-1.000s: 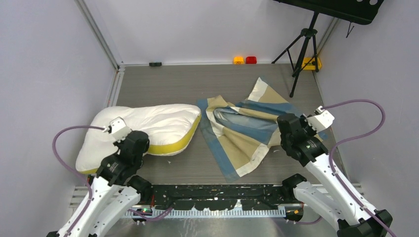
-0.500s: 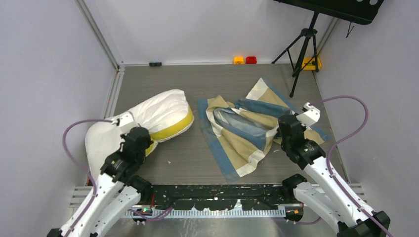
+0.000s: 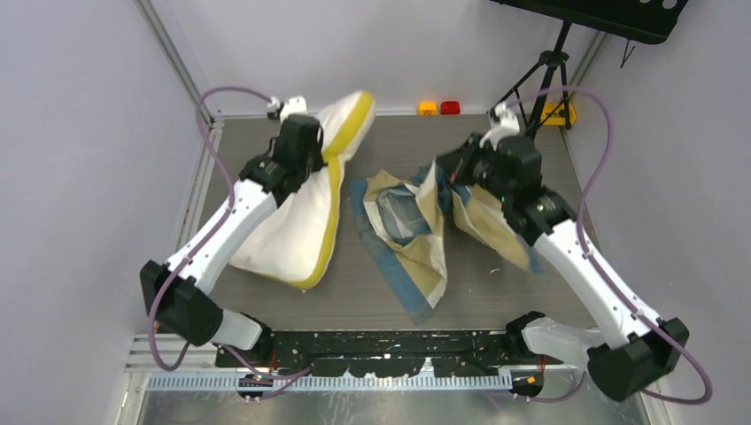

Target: Remove the pillowcase from the pillow

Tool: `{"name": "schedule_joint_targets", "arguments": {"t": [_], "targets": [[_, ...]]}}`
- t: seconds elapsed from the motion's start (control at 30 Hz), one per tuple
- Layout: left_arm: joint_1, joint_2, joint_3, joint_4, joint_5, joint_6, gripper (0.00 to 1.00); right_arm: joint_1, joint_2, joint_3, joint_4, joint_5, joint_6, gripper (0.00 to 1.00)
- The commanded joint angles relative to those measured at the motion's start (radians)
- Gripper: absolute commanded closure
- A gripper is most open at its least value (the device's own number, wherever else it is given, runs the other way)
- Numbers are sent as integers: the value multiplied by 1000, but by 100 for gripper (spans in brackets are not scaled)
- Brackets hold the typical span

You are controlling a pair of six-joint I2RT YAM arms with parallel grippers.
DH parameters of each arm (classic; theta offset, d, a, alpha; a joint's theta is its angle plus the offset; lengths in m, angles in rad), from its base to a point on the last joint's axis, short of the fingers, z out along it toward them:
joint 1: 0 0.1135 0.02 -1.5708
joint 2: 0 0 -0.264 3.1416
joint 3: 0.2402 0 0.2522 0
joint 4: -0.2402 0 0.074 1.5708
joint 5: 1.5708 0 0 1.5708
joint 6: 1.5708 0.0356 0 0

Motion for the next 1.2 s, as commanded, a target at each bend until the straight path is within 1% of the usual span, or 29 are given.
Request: {"name": "schedule_joint_targets", "arguments": {"t": [0.0,0.1,0.17,0.2,0.23,0.3,0.33,0.37,0.4,0.47,0.53,0.57,0.6,0.67,0.73,0.77,0.83,0.87,0.9,1.0,1.07,1.1,1.17], "targets": [[8,118,398,173,10,119,100,0,149,371,90,-162,-31,100],[9,239,612,128,15,157,100,0,228,546,100,-196,-10,100],[9,281,687,106,26,162,100,0,253,606,95,-190,0,100],[9,291,697,102,38,162,98,1,256,608,90,-170,3,99],[9,294,689,101,52,159,83,1,253,596,82,-145,6,83],[9,285,624,97,77,154,34,1,238,539,40,-67,4,41],[9,275,580,96,82,149,14,1,227,511,5,-17,-6,23],[9,261,538,94,83,144,2,1,213,481,-38,46,-18,17],[9,239,493,85,80,140,0,1,201,455,-90,107,-41,16],[9,199,410,66,80,138,0,-1,162,388,-137,204,-79,15],[9,144,316,55,47,137,0,-2,102,309,-146,321,-105,14],[11,109,248,52,19,136,0,-1,70,249,-145,379,-113,14],[14,74,215,50,-17,137,0,-1,40,224,-143,438,-122,14],[36,5,106,45,-78,124,0,-8,-11,154,-140,557,-124,14],[98,-64,-13,29,-102,70,0,-23,-44,85,-143,635,-108,14],[150,-109,-68,26,-83,30,0,-41,-59,57,-146,651,-93,14],[292,-183,-180,51,9,-40,0,-85,-71,10,-148,658,-60,7],[350,-218,-231,77,56,-63,0,-112,-70,-13,-148,660,-31,1],[384,-250,-287,114,86,-74,0,-149,-69,-35,-142,643,-11,1],[407,-318,-431,242,39,-33,0,-242,-66,-117,-67,604,12,0],[406,-330,-534,363,13,-10,0,-250,-77,-189,26,609,-30,0],[407,-331,-564,401,17,-9,0,-250,-85,-231,83,605,-61,0],[406,-325,-652,539,78,33,0,-249,-95,-321,208,619,-108,0]]}}
